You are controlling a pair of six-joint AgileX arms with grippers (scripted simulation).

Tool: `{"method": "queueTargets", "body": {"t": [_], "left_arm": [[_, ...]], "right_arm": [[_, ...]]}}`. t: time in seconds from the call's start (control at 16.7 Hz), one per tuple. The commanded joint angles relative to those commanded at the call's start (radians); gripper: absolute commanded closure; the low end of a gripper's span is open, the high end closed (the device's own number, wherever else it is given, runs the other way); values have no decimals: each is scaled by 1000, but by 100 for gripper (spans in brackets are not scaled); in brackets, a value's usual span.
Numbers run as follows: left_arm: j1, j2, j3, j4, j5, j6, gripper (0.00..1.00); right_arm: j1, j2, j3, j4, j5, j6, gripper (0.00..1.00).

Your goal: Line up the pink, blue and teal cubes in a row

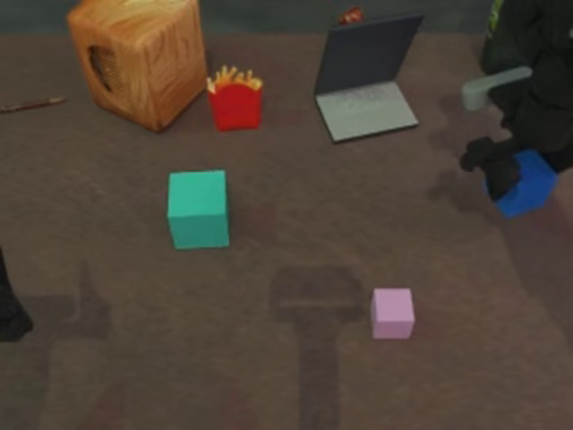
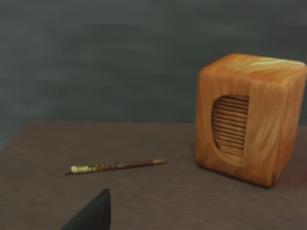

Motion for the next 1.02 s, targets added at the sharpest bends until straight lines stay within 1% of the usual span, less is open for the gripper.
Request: {"method": "queueTargets", "body": {"t": [0.12,0.42,0.54,0.66,0.78,1.02], "left_arm": [[0,0,0,0,0,0,0],[0,0,0,0,0,0,0],[0,0,0,0,0,0,0],[0,0,0,0,0,0,0],[0,0,0,0,0,0,0],[0,0,0,0,0,0,0]], "right_arm": [[3,-18,33,-45,0,-2,100],[0,-17,36,-49,0,2,100],[26,-18,38,-52,1,35,100],[77,-21,38,-57,2,110,100],[146,-28,32,-64,5,222,100],[320,-50,8,-78,10,529,100]]}}
